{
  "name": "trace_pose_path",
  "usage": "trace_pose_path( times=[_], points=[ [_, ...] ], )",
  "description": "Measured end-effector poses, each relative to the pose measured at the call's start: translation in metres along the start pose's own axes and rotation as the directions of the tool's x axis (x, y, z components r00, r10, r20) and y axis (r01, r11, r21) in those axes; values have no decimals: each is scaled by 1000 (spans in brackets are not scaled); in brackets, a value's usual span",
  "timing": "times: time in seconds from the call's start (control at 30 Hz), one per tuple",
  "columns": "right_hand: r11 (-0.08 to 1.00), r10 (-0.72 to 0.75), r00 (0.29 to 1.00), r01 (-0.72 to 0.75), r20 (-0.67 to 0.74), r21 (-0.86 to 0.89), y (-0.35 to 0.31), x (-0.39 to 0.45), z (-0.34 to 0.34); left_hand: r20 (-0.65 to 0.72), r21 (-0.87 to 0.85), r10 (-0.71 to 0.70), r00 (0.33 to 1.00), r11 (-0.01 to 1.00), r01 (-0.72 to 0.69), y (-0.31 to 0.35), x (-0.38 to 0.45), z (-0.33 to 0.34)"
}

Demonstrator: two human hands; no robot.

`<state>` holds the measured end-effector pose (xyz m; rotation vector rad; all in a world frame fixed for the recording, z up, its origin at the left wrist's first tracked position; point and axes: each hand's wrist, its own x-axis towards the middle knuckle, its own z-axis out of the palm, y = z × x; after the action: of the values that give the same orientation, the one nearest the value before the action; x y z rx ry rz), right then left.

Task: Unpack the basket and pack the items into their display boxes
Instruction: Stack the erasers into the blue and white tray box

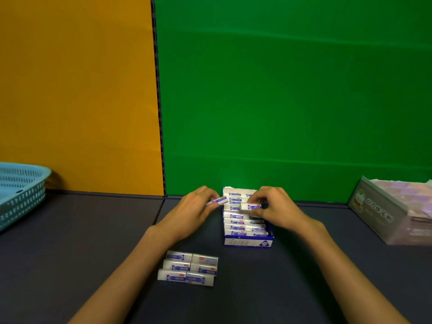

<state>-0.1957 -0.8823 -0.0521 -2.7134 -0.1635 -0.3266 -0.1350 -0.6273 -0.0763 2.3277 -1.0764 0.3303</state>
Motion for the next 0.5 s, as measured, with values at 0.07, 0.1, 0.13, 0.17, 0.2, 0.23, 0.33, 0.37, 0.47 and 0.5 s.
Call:
trace_pose_path(
  times=[0.07,0.1,0.13,0.17,0.2,0.23,0.33,0.37,0.47,0.5],
  points=[
    [999,-3,1000,3,4,-39,8,-2,0,17,11,18,1000,1000,-19,11,8,5],
    [998,-10,1000,10,1,-55,10,-3,1,28,23,28,999,999,-28,15,12,8],
    [998,-15,1000,15,1,-64,12,-3,2,37,39,37,999,998,-39,20,15,11],
    [997,-19,1000,19,3,-69,14,-3,3,44,57,48,998,997,-50,24,18,13],
    [997,-21,1000,21,6,-72,16,-3,5,52,80,55,997,995,-60,28,21,15],
    [997,-20,1000,21,13,-72,17,-3,6,61,107,63,996,992,-69,31,24,17],
    [997,-19,999,22,40,-71,19,-3,9,80,195,76,994,977,-90,37,31,24],
    [997,-19,999,22,47,-75,20,-3,9,79,229,87,993,968,-103,37,33,27],
    [996,-27,998,31,55,-81,23,-3,10,85,317,98,992,941,-120,37,37,32],
    [996,-31,998,35,55,-79,24,-2,11,93,331,91,991,936,-117,37,38,33]
  ],
)
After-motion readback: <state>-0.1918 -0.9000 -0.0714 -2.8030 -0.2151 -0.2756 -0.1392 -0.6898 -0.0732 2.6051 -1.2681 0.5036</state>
